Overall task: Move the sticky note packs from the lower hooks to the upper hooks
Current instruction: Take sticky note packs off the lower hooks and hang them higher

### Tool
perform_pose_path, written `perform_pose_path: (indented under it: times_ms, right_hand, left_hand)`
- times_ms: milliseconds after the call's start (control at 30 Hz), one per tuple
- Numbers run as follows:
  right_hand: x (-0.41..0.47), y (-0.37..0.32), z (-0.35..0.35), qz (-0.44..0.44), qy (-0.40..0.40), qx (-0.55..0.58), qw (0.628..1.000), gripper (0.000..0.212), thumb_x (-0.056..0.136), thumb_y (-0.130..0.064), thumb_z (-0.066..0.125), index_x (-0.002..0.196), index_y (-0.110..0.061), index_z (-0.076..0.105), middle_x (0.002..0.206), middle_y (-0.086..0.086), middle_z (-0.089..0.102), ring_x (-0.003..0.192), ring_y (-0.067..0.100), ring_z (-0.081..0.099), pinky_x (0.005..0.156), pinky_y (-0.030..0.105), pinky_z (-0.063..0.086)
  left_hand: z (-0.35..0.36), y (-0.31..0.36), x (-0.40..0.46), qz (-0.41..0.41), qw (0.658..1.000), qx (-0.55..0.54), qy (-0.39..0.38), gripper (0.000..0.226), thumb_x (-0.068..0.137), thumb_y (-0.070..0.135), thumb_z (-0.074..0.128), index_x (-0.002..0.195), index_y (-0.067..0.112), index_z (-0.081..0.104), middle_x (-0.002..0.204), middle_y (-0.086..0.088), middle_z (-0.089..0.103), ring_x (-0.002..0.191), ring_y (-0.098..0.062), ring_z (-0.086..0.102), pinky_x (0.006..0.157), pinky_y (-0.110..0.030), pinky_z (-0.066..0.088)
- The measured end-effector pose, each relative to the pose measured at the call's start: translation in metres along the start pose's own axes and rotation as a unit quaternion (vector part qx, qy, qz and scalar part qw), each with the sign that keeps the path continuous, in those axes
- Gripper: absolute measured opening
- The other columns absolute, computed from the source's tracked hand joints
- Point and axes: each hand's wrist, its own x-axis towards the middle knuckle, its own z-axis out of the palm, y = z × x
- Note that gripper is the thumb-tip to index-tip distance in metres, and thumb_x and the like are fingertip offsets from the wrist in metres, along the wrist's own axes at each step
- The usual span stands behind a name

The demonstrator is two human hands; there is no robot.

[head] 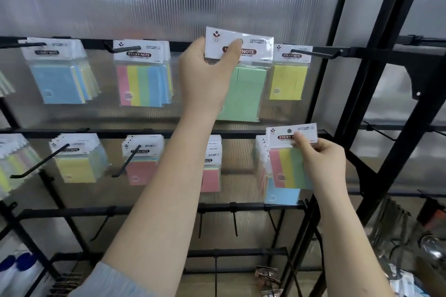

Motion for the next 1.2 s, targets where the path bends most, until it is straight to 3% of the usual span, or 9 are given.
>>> perform_pose_path:
  times_ms: [100,300,467,700,900,1000,1067,1200]
  right_hand:
    - [-0.005,-0.003,0.0,0.005,-0.001,0.009,1.0,0.027,0.09,-0.032,0.062,0.068,-0.017,0.068,0.063,-0.003,0.064,0.059,0.012,0.054,0.055,0.024,0.04]
    - [-0.01,-0.006,0.0,0.012,0.004,0.011,1.0,0.027,0.09,-0.031,0.062,0.068,-0.017,0.068,0.065,-0.001,0.065,0.063,0.014,0.055,0.056,0.025,0.041]
    - [-0.013,-0.008,0.0,0.014,0.008,0.009,1.0,0.026,0.091,-0.031,0.062,0.067,-0.021,0.068,0.067,-0.004,0.066,0.067,0.013,0.056,0.058,0.025,0.041]
    - [-0.014,-0.012,0.0,0.015,0.008,0.004,1.0,0.026,0.09,-0.032,0.061,0.068,-0.021,0.069,0.068,-0.005,0.066,0.065,0.012,0.054,0.058,0.025,0.041]
    - [-0.014,-0.016,0.001,0.012,0.005,0.002,1.0,0.026,0.091,-0.032,0.06,0.068,-0.023,0.068,0.065,-0.01,0.066,0.062,0.009,0.056,0.057,0.024,0.043]
    - [-0.013,-0.018,0.002,0.01,0.004,0.001,1.0,0.025,0.091,-0.032,0.06,0.069,-0.023,0.069,0.067,-0.01,0.067,0.064,0.01,0.057,0.057,0.024,0.044]
    - [-0.013,-0.019,0.003,0.01,0.002,0.002,1.0,0.025,0.091,-0.033,0.06,0.07,-0.023,0.069,0.069,-0.009,0.068,0.065,0.011,0.059,0.058,0.024,0.045]
    - [-0.014,-0.02,0.005,0.006,0.005,0.0,1.0,0.026,0.09,-0.032,0.061,0.068,-0.023,0.068,0.068,-0.006,0.068,0.066,0.013,0.059,0.061,0.026,0.045]
  left_hand:
    - [-0.001,-0.004,0.0,-0.014,1.0,-0.003,-0.01,0.01,0.087,0.021,0.066,0.082,0.013,0.067,0.083,0.002,0.07,0.077,-0.006,0.064,0.073,-0.03,0.054]
    - [-0.002,-0.009,0.004,-0.016,1.0,0.005,-0.017,0.016,0.087,0.018,0.065,0.086,0.002,0.067,0.078,0.0,0.067,0.069,-0.008,0.059,0.065,-0.028,0.05]
    - [0.002,-0.016,0.015,-0.019,0.999,0.025,-0.021,0.019,0.087,0.017,0.064,0.076,0.002,0.06,0.066,0.001,0.054,0.061,-0.009,0.044,0.054,-0.02,0.035]
    - [0.015,-0.045,0.043,-0.032,0.992,0.115,-0.042,0.035,0.092,0.023,0.058,0.062,0.021,0.04,0.062,0.009,0.047,0.053,-0.003,0.037,0.046,-0.015,0.026]
    - [0.025,-0.06,0.071,-0.081,0.975,0.203,-0.045,0.039,0.092,0.028,0.056,0.061,0.021,0.033,0.062,0.01,0.039,0.052,-0.003,0.033,0.042,-0.018,0.023]
    - [0.025,-0.062,0.077,-0.061,0.966,0.243,-0.058,0.029,0.093,0.024,0.055,0.068,0.016,0.041,0.069,0.006,0.043,0.059,-0.009,0.038,0.041,-0.013,0.025]
    - [0.024,-0.063,0.08,-0.053,0.963,0.259,-0.057,0.012,0.091,0.023,0.057,0.087,0.013,0.054,0.085,0.004,0.051,0.073,-0.012,0.045,0.046,-0.013,0.026]
    - [0.021,-0.064,0.08,-0.057,0.96,0.269,-0.052,0.018,0.088,0.029,0.063,0.093,0.016,0.05,0.091,0.005,0.052,0.078,-0.013,0.047,0.049,-0.016,0.029]
